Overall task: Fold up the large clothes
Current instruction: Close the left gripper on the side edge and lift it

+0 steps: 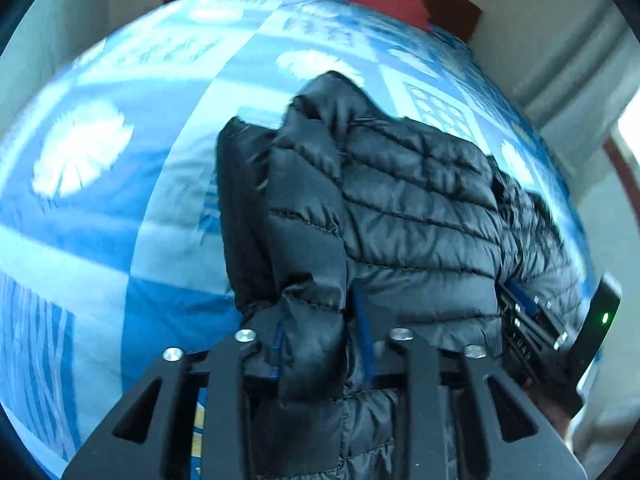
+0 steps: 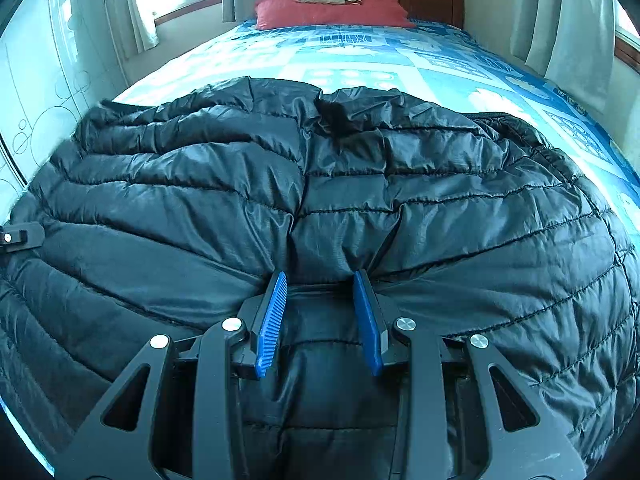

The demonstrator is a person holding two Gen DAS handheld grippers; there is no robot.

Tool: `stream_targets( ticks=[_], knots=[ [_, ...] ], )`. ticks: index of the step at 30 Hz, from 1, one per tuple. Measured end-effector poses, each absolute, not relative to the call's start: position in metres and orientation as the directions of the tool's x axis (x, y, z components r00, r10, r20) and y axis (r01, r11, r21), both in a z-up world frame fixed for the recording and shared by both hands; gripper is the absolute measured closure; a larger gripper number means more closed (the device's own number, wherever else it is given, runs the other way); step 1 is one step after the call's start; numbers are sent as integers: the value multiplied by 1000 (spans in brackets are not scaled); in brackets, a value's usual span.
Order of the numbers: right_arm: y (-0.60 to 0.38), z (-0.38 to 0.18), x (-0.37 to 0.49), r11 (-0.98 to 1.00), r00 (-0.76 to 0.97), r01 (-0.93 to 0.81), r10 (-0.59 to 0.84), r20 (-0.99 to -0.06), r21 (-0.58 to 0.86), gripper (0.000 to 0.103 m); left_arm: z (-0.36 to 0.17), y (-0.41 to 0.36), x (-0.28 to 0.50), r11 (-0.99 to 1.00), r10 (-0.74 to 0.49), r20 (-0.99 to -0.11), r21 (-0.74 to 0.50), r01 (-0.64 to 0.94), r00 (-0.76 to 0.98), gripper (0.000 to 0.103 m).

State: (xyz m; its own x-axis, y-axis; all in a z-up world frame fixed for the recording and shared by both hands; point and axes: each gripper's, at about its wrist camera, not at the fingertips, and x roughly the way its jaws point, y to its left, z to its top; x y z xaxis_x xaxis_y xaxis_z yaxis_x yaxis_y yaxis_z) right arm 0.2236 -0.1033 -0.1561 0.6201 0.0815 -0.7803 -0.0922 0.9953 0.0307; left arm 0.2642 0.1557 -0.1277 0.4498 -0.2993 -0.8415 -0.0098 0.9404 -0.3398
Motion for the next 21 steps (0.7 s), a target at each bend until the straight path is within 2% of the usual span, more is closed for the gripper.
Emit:
stream_targets(
  ticks=[3,4,5,7,9,10,12,14,16,17,21],
  knots=[
    [-101,-157,224,995,623,-93,79,-778,27,68,-131,161,262,940,-301,-842,-341,-11,447,59],
    [-102,-157,223,995,623,-93,79,-778,27,68,-130,160,260,947,-286,-847,-321,-3,447,51],
    [-100,-157,224,995,625,-93,77,-777,24,68,-133,157,259,955,-271,-855,-297,12,442,38],
    [-101,-158,223,995,626,-93,76,-776,23,68,-141,151,259,956,-288,-865,-288,62,412,18],
    [-101,-159,223,995,626,-93,77,-776,23,68,-151,145,261,958,-285,-865,-268,99,413,16],
    [-100,-157,224,995,627,-93,77,-775,24,68,-154,147,263,952,-303,-863,-290,95,404,17],
    [-99,-158,225,995,626,-92,76,-776,23,68,-154,158,267,926,-363,-842,-375,52,400,30],
    [-99,-158,224,996,628,-93,71,-775,15,68,-145,157,266,920,-375,-835,-388,52,403,59],
    [-98,-159,226,995,630,-95,64,-774,5,68,-133,151,264,937,-338,-844,-343,65,416,74],
    [-97,-160,225,995,630,-96,61,-774,0,68,-127,149,261,942,-325,-845,-328,68,424,80],
    [-93,-161,228,995,632,-96,47,-774,-18,68,-97,137,252,958,-274,-842,-282,53,465,87]
  ],
)
